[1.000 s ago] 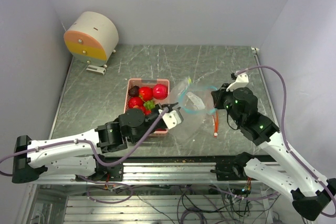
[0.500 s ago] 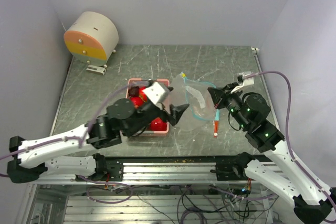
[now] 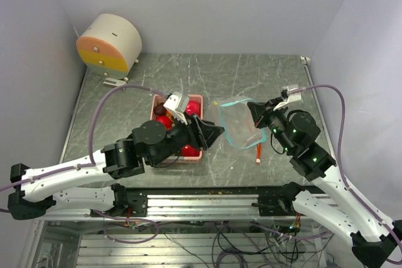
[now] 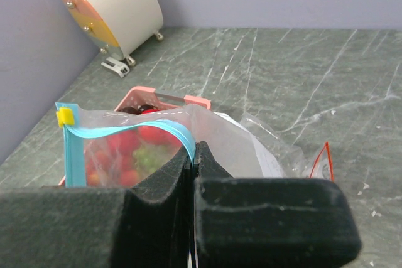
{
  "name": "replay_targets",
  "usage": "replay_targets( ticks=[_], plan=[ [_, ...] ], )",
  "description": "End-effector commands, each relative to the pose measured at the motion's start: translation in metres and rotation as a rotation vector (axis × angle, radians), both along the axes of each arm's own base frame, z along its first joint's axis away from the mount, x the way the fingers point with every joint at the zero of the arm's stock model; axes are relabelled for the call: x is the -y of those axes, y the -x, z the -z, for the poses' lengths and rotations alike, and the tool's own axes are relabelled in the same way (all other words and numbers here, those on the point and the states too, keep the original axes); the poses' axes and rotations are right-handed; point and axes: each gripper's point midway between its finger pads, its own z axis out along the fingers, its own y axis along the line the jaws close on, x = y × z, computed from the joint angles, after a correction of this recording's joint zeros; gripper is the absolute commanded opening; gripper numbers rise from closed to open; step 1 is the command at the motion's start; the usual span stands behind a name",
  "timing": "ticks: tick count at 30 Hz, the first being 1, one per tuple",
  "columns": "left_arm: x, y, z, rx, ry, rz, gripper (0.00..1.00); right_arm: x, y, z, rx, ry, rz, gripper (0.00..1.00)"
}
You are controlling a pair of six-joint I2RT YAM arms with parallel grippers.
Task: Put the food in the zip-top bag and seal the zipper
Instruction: Open the zipper of the food storage bag.
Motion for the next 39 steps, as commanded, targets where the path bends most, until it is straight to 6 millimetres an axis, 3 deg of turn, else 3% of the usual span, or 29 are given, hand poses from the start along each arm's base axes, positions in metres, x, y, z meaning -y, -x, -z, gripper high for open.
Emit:
replay_targets(
  ticks=[1, 8, 14, 23, 31, 39],
  plan=[
    [0.012, 0.006, 0.035, -0.162, 0.012, 0.025, 0.56, -0.002, -0.008, -0.016, 0.065, -0.028, 0.024, 0.00],
    [0.018, -0.007, 0.077, -0.246, -0.045, -0.067, 0.61, -0.017, -0.010, -0.013, 0.076, -0.029, -0.011, 0.00],
    [0.027, -0.018, 0.094, -0.272, -0.068, -0.126, 0.68, -0.022, -0.006, -0.012, 0.088, -0.016, -0.028, 0.00],
    [0.022, -0.041, 0.115, -0.306, -0.005, -0.253, 0.73, -0.028, 0.000, -0.007, 0.089, 0.001, -0.053, 0.00],
    [0.014, -0.057, 0.113, -0.288, 0.068, -0.331, 0.64, -0.030, 0.008, 0.002, 0.072, 0.011, -0.071, 0.00],
    [0.036, -0.063, 0.125, -0.324, 0.076, -0.279, 0.50, -0.031, 0.008, 0.003, 0.064, 0.005, -0.060, 0.00]
  ],
)
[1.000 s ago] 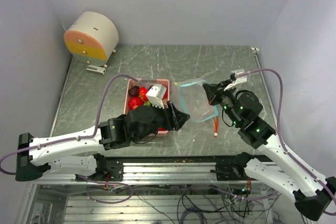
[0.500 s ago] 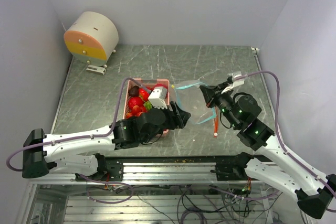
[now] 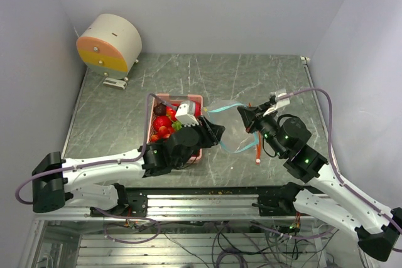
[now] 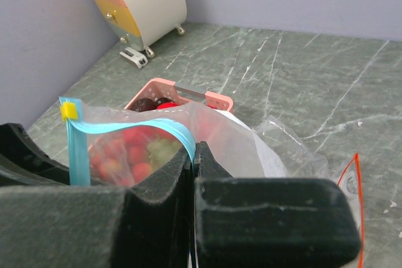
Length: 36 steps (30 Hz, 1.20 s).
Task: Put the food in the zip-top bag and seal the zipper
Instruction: Open the zipper of the food storage bag.
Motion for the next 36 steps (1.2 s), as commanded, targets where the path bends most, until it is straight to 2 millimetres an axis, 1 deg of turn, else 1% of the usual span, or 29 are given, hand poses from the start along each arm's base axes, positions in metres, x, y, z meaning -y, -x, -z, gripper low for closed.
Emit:
replay_targets(
  ticks=[1, 6, 13, 15, 17, 18, 19, 20, 21, 24, 27, 31, 34, 36],
  plan=[
    [0.017, -0.003, 0.000, -0.018, 0.052, 0.029, 0.50, 0.002, -0.001, -0.004, 0.008, -0.011, 0.023, 0.00],
    [0.024, 0.002, 0.009, -0.047, 0.064, 0.064, 0.49, 0.005, -0.004, -0.001, -0.007, -0.023, 0.070, 0.00],
    [0.027, 0.006, 0.008, -0.046, 0.062, 0.097, 0.63, 0.008, -0.008, 0.005, -0.029, -0.022, 0.125, 0.00],
    [0.027, 0.006, 0.011, -0.044, 0.049, 0.101, 0.68, 0.014, -0.010, 0.007, -0.039, -0.024, 0.166, 0.00],
    [0.025, 0.006, 0.013, -0.027, 0.020, 0.104, 0.76, 0.023, -0.012, 0.010, -0.049, -0.022, 0.223, 0.00],
    [0.023, 0.006, 0.014, -0.011, -0.004, 0.107, 0.82, 0.027, -0.013, 0.010, -0.049, -0.020, 0.245, 0.00],
    [0.020, 0.005, 0.015, 0.007, -0.033, 0.110, 0.91, 0.031, -0.014, 0.011, -0.051, -0.020, 0.271, 0.00],
    [0.017, 0.005, 0.015, 0.029, -0.064, 0.112, 0.98, 0.034, -0.015, 0.013, -0.053, -0.018, 0.288, 0.00],
    [0.013, 0.004, 0.013, 0.051, -0.089, 0.112, 1.00, 0.035, -0.016, 0.014, -0.056, -0.015, 0.299, 0.00],
    [-0.004, 0.005, 0.004, 0.116, -0.127, 0.105, 1.00, 0.037, -0.019, 0.017, -0.063, -0.002, 0.329, 0.00],
    [-0.028, 0.004, -0.011, 0.166, -0.146, 0.068, 0.99, 0.036, -0.021, 0.016, -0.055, 0.008, 0.343, 0.00],
    [-0.063, 0.004, -0.032, 0.203, -0.131, -0.006, 0.99, 0.035, -0.023, 0.005, -0.030, 0.023, 0.366, 0.00],
    [-0.080, 0.003, -0.032, 0.201, -0.140, -0.050, 1.00, 0.027, -0.025, 0.000, -0.023, 0.027, 0.356, 0.00],
    [-0.085, 0.004, -0.027, 0.189, -0.136, -0.059, 1.00, 0.021, -0.025, 0.001, -0.024, 0.038, 0.351, 0.00]
  ],
)
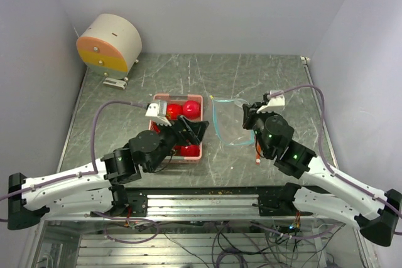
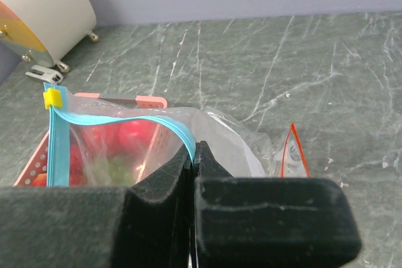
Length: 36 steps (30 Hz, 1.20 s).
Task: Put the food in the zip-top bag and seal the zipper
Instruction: Open the zipper of the food storage bag.
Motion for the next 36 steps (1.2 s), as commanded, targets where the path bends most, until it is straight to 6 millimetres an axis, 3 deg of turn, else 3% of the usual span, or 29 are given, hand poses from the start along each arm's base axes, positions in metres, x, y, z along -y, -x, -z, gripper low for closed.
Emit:
replay_targets(
  ticks=[1, 13, 22, 26, 29, 32, 33, 36],
  plan=[
    [-0.019, -0.007, 0.030, -0.023, -0.092, -0.074, 1.00, -0.006, -0.003, -0.021, 0.045, -0.019, 0.031, 0.00],
    [0.018, -0.003, 0.053, -0.114, -0.004, -0.002, 0.81, -0.039, 0.004, -0.021, 0.057, 0.009, 0.014, 0.00],
    [0.042, -0.002, 0.080, -0.177, 0.007, 0.039, 0.76, -0.041, 0.007, -0.023, 0.061, -0.004, 0.017, 0.00],
    [0.046, -0.003, 0.083, -0.178, 0.039, 0.040, 0.71, -0.041, 0.008, -0.022, 0.059, -0.006, 0.020, 0.00],
    [0.049, -0.004, 0.083, -0.176, 0.043, 0.042, 0.56, -0.039, 0.008, -0.017, 0.049, -0.002, 0.034, 0.00],
    [0.047, -0.007, 0.085, -0.171, 0.012, 0.022, 0.17, -0.029, 0.008, -0.011, 0.031, 0.019, 0.086, 0.00],
    [0.042, -0.010, 0.085, -0.168, -0.004, 0.000, 0.10, -0.023, 0.009, -0.008, 0.023, 0.031, 0.114, 0.00],
    [0.024, -0.021, 0.091, -0.162, -0.060, -0.072, 0.08, 0.006, 0.013, -0.002, 0.003, 0.071, 0.232, 0.00]
  ],
)
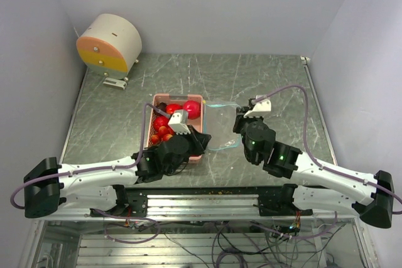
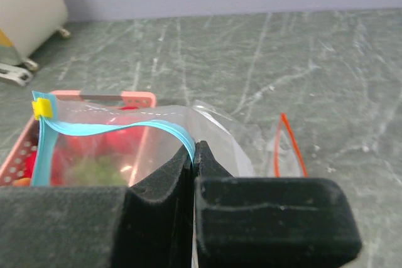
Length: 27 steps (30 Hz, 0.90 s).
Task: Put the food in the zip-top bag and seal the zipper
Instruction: Open the zipper of the food storage bag.
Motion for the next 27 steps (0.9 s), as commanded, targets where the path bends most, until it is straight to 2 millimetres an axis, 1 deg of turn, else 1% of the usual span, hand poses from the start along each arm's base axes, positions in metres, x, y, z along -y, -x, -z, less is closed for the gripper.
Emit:
replay_targets(
  ticks=[1, 4, 6, 8, 11, 14, 15, 18, 20, 23, 26, 27],
  plan=[
    [-0.023, -0.019, -0.007, 0.029, -0.038, -0.102, 0.08, 0.043, 0.006, -0.005, -0.006, 0.013, 0.183, 0.00],
    [-0.036, -0.032, -0.004, 0.033, -0.035, -0.136, 0.07, 0.053, 0.011, -0.004, -0.005, 0.033, 0.187, 0.00],
    [-0.040, -0.041, -0.005, 0.044, -0.031, -0.146, 0.07, 0.051, 0.012, 0.000, -0.010, 0.043, 0.158, 0.00],
    [-0.041, -0.051, -0.003, 0.053, -0.051, -0.159, 0.07, 0.044, 0.013, 0.005, -0.022, 0.051, 0.118, 0.00],
    [-0.032, -0.063, 0.002, 0.070, -0.081, -0.149, 0.08, 0.035, 0.015, 0.013, -0.039, 0.055, 0.077, 0.00],
    [-0.012, -0.070, 0.003, 0.096, -0.082, -0.092, 0.16, 0.033, 0.014, 0.017, -0.040, 0.058, 0.082, 0.00],
    [-0.004, -0.071, 0.003, 0.103, -0.083, -0.068, 0.20, 0.034, 0.014, 0.016, -0.037, 0.057, 0.091, 0.00],
    [0.014, -0.072, 0.002, 0.133, -0.087, 0.002, 0.37, 0.037, 0.012, 0.012, -0.030, 0.054, 0.125, 0.00],
    [0.019, -0.071, -0.004, 0.157, -0.080, 0.028, 0.49, 0.038, 0.011, 0.008, -0.022, 0.058, 0.144, 0.00],
    [0.017, -0.068, -0.018, 0.193, -0.087, 0.051, 0.73, 0.038, 0.009, 0.005, -0.018, 0.067, 0.158, 0.00],
    [0.004, -0.060, -0.031, 0.220, -0.110, 0.058, 0.94, 0.036, 0.007, 0.006, -0.019, 0.078, 0.168, 0.00],
    [-0.003, -0.057, -0.033, 0.222, -0.121, 0.055, 0.99, 0.036, 0.007, 0.006, -0.019, 0.079, 0.168, 0.00]
  ],
)
